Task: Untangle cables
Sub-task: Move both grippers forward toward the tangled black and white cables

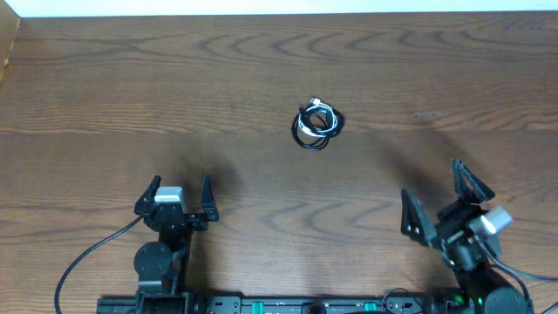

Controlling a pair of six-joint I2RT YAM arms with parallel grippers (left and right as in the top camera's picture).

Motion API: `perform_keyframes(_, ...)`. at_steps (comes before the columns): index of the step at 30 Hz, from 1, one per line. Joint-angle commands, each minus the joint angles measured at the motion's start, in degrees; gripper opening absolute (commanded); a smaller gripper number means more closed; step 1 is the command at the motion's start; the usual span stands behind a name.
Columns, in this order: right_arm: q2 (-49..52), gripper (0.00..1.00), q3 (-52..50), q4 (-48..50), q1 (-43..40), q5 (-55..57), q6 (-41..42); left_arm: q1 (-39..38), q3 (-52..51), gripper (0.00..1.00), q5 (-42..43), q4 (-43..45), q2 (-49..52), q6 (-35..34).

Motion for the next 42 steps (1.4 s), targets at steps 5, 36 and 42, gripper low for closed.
perform_keyframes(5,-0.24,0.99,7.82,7.58,0.26,-1.77,-0.57,0.33,-0.98,0.98,-0.13,-1.9,-0.35,1.01)
perform_keyframes(36,46.95,0.99,60.39,-79.82,0.52,-17.99,-23.32,0.33,51.25,0.98,28.26,-29.51,31.19,0.39)
perform_keyframes(42,56.78,0.99,64.11,-89.81,2.29,-3.54,-19.78,0.31,73.26,0.98,33.7,-53.59,54.75,0.37)
